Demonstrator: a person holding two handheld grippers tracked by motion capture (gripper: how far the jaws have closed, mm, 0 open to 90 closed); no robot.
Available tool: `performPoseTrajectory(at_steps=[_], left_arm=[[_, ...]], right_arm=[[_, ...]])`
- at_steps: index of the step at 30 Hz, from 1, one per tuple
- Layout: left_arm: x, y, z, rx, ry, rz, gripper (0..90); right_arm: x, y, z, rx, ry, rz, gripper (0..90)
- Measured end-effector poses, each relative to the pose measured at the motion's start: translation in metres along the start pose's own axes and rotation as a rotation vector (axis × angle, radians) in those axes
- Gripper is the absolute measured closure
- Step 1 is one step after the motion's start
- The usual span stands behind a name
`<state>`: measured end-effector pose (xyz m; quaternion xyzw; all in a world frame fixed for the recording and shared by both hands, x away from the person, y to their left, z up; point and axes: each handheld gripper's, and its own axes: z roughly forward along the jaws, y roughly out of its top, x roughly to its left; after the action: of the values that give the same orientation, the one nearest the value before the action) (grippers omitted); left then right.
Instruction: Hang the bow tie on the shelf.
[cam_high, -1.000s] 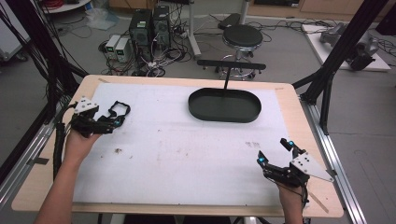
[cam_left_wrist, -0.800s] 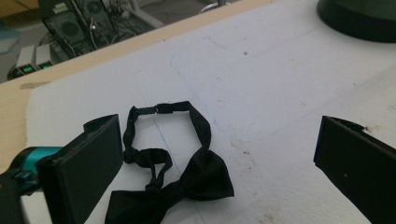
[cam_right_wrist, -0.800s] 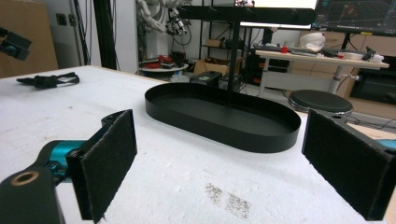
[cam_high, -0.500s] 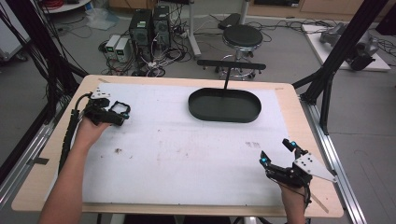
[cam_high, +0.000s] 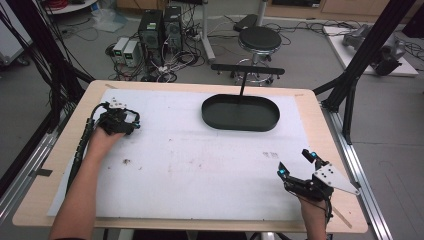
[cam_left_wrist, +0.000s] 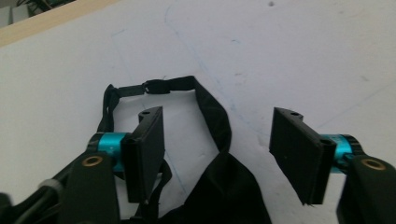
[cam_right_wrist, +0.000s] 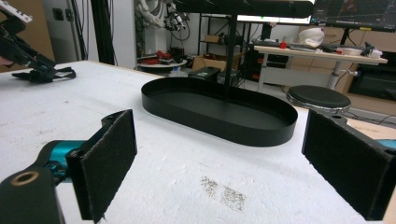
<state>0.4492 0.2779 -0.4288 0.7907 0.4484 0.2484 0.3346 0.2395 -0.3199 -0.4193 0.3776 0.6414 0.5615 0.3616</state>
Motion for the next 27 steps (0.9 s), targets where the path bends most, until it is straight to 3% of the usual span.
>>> performPoseTrajectory(at_steps=[1, 6, 10, 12, 14, 19, 22, 24, 25, 27], left_arm=[[0.001, -0.001, 0.003, 0.004, 0.024, -0.005, 41.3], [0.002, -0.003, 0.008, 0.019, 0.030, 0.001, 52.6], [0.003, -0.004, 0.010, 0.038, 0.014, -0.029, 59.8], [0.004, -0.005, 0.010, 0.036, -0.014, -0.053, 66.9], [0.004, -0.005, 0.010, 0.042, -0.035, -0.058, 79.9], [0.000, -0.004, 0.009, 0.044, -0.031, -0.032, 88.3], [0.003, -0.003, 0.005, 0.008, -0.053, -0.064, 88.7], [0.005, 0.002, -0.006, -0.072, -0.065, -0.092, 88.7], [0.005, 0.002, -0.006, -0.072, -0.065, -0.092, 88.7], [0.007, 0.005, -0.013, -0.133, -0.077, -0.115, 88.7]], right_arm=[[0.000, 0.000, 0.000, 0.000, 0.000, -0.001, 9.4], [0.001, -0.001, 0.001, 0.005, -0.004, 0.001, 9.4], [0.001, -0.001, 0.001, 0.007, -0.003, 0.001, 9.4], [0.001, -0.002, 0.001, 0.008, -0.002, 0.005, 9.4], [0.002, -0.004, 0.002, 0.012, -0.001, 0.002, 9.4], [0.003, -0.006, 0.001, 0.016, 0.000, 0.006, 9.4], [0.002, -0.007, -0.001, 0.010, -0.002, 0.010, 9.4], [0.001, -0.007, -0.001, 0.006, -0.004, 0.008, 9.4], [0.001, -0.007, -0.001, 0.005, -0.005, 0.009, 9.4], [0.001, -0.007, -0.001, 0.004, -0.005, 0.008, 9.4]])
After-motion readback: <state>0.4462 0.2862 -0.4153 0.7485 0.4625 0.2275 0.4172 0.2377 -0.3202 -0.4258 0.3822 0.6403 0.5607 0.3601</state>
